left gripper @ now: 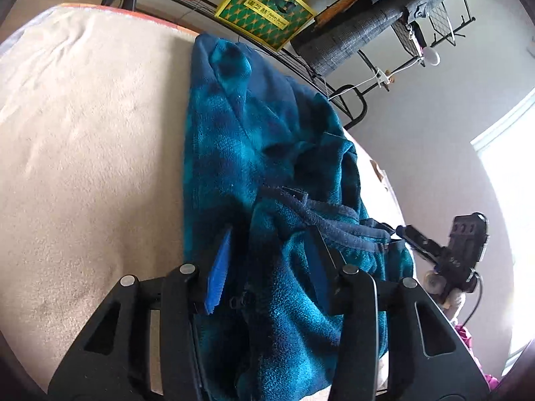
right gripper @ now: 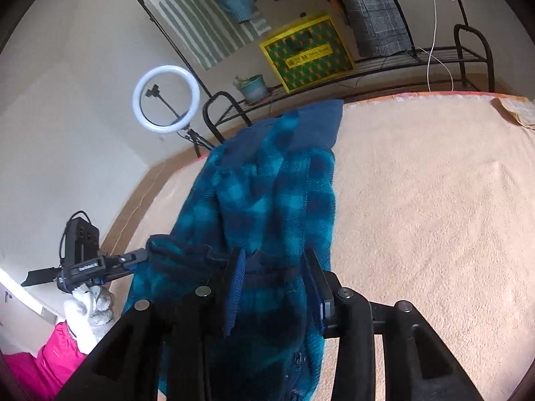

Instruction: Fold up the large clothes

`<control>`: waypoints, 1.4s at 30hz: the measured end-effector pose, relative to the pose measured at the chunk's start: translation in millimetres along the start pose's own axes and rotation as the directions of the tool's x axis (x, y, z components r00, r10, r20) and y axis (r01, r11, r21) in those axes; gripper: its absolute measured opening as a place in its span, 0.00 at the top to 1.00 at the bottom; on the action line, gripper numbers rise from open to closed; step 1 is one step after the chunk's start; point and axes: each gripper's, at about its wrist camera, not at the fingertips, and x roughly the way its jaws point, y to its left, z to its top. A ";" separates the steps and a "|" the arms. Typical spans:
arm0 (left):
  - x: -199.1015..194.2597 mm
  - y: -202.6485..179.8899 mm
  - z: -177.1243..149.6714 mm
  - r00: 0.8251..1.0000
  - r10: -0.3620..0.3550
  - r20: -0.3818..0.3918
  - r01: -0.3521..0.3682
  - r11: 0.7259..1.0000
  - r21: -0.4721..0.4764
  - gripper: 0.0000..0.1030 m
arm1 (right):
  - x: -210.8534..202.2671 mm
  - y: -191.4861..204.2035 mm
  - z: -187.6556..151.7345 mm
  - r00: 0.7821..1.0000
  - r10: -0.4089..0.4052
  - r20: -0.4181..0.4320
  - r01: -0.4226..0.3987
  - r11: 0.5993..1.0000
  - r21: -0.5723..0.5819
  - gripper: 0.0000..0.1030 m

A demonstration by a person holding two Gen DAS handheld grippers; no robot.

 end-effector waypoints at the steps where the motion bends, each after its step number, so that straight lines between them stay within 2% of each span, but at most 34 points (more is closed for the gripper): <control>1: 0.8 0.1 -0.3 1.000 -0.001 -0.006 0.001 1.000 -0.001 0.58 | 6.0 0.0 -0.7 1.000 0.008 -0.014 -0.008 1.000 -0.002 0.64; 3: 3.0 -2.8 -1.8 1.000 -0.005 -0.015 0.006 1.000 0.016 0.58 | 22.1 2.3 -2.2 0.997 0.029 -0.066 -0.030 1.000 -0.007 0.64; 6: 8.8 -7.1 -5.9 0.999 -0.012 -0.032 0.013 0.999 0.048 0.58 | 34.1 12.9 -7.6 0.995 0.015 -0.096 -0.021 0.998 -0.062 0.63; 7: 10.3 -8.6 -7.5 0.999 -0.011 -0.036 0.013 0.998 0.056 0.63 | 35.9 16.8 -9.3 0.995 0.019 -0.100 -0.027 0.997 -0.079 0.65; 8: 11.1 -9.7 -8.6 0.999 -0.009 -0.039 0.011 0.998 0.065 0.76 | 37.1 19.4 -10.4 0.994 0.020 -0.104 -0.029 0.996 -0.089 0.78; 9: 11.7 -11.2 -8.9 0.999 -0.008 -0.044 0.012 0.998 0.069 0.80 | 38.2 24.4 -11.7 0.993 0.022 -0.113 -0.034 0.994 -0.104 1.00; 10: 10.0 -12.0 -8.4 0.999 -0.020 -0.048 0.023 0.998 0.059 0.85 | 37.0 28.7 -12.0 0.994 0.012 -0.111 -0.025 0.993 -0.118 1.00; 13: -7.7 -14.5 -4.7 0.997 -0.070 -0.024 0.070 0.998 0.002 0.88 | 17.1 50.6 -3.5 0.999 -0.045 -0.019 0.041 0.982 -0.182 1.00; 14: -13.2 -17.1 -3.3 0.998 -0.058 -0.010 0.058 0.998 0.013 0.88 | 9.9 54.2 1.3 0.997 -0.070 0.017 0.072 0.979 -0.190 1.00; 16: -10.0 -20.1 -2.5 1.000 0.029 0.004 -0.030 0.997 0.067 0.88 | 3.3 54.8 12.0 0.985 -0.149 0.086 0.163 0.968 -0.190 1.00; 17: -1.1 -17.1 -4.1 0.997 0.078 -0.007 -0.077 0.994 0.075 0.88 | 7.4 51.5 15.3 0.981 -0.177 0.082 0.190 0.964 -0.185 1.00; 18: 7.3 -11.2 -7.2 0.996 0.088 -0.026 -0.086 0.995 0.056 0.88 | 14.1 44.8 17.5 0.981 -0.183 0.059 0.190 0.967 -0.170 1.00; 19: 10.6 -7.4 -9.4 0.996 0.083 -0.033 -0.082 0.996 0.041 0.88 | 18.1 38.0 17.6 0.988 -0.149 0.034 0.153 0.978 -0.145 1.00; 20: 10.9 -5.2 -10.9 0.997 0.077 -0.028 -0.075 0.997 0.035 0.88 | 21.2 30.3 16.1 0.993 -0.120 0.011 0.121 0.987 -0.109 0.97; 22: 8.3 -6.0 -9.7 0.997 0.065 -0.028 -0.064 0.997 0.041 0.88 | 22.3 19.8 10.6 0.998 -0.061 -0.028 0.058 0.994 -0.088 0.75; 23: 6.5 -6.9 -8.6 0.998 0.058 -0.028 -0.056 0.997 0.045 0.88 | 21.3 17.1 7.9 0.999 -0.032 -0.039 0.028 0.995 -0.091 0.60; 25: 6.5 -6.2 -8.8 0.998 0.054 -0.027 -0.053 0.998 0.045 0.88 | 21.4 12.0 3.4 0.998 0.031 -0.057 -0.036 0.996 -0.082 0.57; 27: 9.2 -4.0 -9.3 0.998 0.049 -0.031 -0.048 0.998 0.030 0.88 | 29.5 7.8 -0.4 0.995 0.053 -0.079 -0.058 0.997 -0.059 0.46; 29: 10.0 -2.4 -9.2 0.998 0.046 -0.034 -0.045 0.999 0.024 0.88 | 41.5 11.1 -4.2 0.993 0.054 -0.104 -0.061 0.996 -0.063 0.45; 30: 9.8 -2.7 -9.2 0.998 0.045 -0.033 -0.045 0.999 0.023 0.88 | 48.3 14.6 -5.0 0.992 0.046 -0.115 -0.055 0.995 -0.078 0.52; 31: 9.1 -2.8 -8.7 0.998 0.045 -0.032 -0.045 0.999 0.024 0.88 | 52.1 20.4 -5.1 0.992 0.046 -0.119 -0.058 0.993 -0.102 0.66; 32: 8.0 -3.3 -8.9 0.999 0.045 -0.030 -0.044 0.999 0.026 0.88 | 54.5 24.0 -5.1 0.990 0.047 -0.132 -0.063 0.991 -0.115 0.95; 38: -17.0 -13.9 -10.5 1.000 0.025 0.018 -0.025 1.000 0.011 0.89 | 21.0 48.4 3.6 0.997 -0.073 -0.015 0.069 0.977 -0.202 0.96; 40: -14.8 -16.7 -7.7 0.997 0.071 0.036 -0.072 0.996 0.043 0.89 | 13.9 57.2 9.8 0.986 -0.158 0.045 0.165 0.952 -0.258 0.97; 41: -3.3 -12.0 -5.5 0.993 0.113 0.018 -0.114 0.993 0.044 0.89 | 20.6 58.7 11.3 0.978 -0.203 0.054 0.210 0.937 -0.280 0.97; 42: 9.5 -4.4 -5.4 0.990 0.144 -0.003 -0.144 0.989 0.031 0.89 | 34.0 54.7 10.9 0.970 -0.240 0.028 0.238 0.932 -0.275 0.97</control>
